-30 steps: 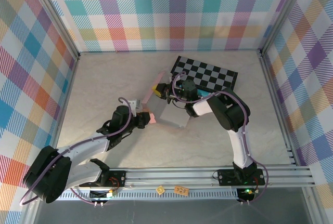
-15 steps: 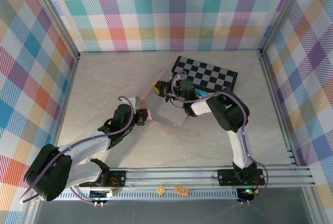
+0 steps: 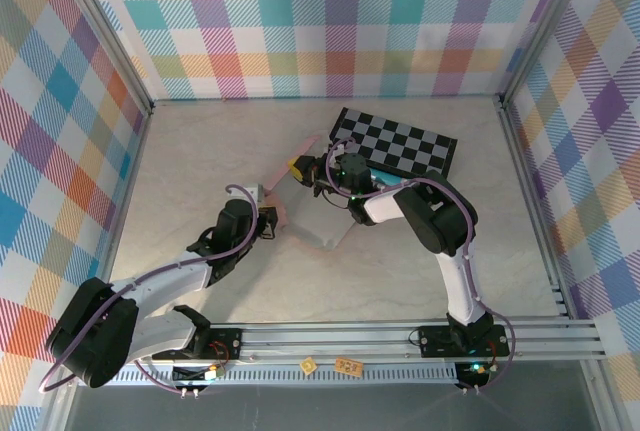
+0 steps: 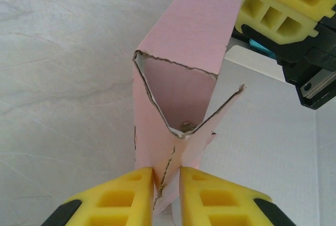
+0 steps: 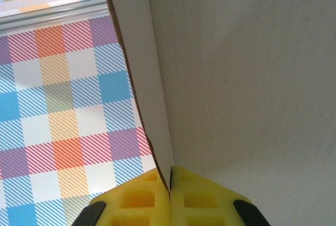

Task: Fold the paper box

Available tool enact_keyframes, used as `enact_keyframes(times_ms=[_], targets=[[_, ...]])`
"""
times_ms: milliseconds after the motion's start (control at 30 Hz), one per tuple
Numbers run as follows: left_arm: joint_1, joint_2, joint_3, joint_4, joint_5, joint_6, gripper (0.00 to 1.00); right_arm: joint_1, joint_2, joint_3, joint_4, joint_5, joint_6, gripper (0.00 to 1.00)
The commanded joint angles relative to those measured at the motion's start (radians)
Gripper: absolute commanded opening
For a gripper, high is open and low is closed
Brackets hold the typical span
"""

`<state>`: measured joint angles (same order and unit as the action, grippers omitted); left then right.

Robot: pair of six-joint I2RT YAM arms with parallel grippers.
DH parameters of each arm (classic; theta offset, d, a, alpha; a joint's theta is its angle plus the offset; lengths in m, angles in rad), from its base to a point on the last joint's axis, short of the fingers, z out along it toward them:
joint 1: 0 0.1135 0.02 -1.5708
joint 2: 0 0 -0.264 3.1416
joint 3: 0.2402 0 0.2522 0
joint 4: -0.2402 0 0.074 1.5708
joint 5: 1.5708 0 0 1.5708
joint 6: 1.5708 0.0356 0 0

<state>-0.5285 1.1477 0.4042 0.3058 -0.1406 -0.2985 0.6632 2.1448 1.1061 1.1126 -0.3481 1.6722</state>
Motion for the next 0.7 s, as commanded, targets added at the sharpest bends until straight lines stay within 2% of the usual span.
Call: enact_keyframes(times_ms=[0, 167, 667], targets=[[0.023, -0.017, 0.015, 0.025, 0.008, 0.021, 0.19, 0.012, -0.047, -0.006, -0.003, -0.01, 0.017, 0.0], [0.025, 0.014, 0.009, 0.049, 0.067, -0.008, 0.21, 0.012, -0.042, -0.003, -0.003, -0.003, 0.02, 0.0], [0.025, 0.159, 0.022, 0.206, 0.005, -0.068, 0.25, 0.023, -0.017, -0.038, 0.044, 0.008, 0.0, 0.0]])
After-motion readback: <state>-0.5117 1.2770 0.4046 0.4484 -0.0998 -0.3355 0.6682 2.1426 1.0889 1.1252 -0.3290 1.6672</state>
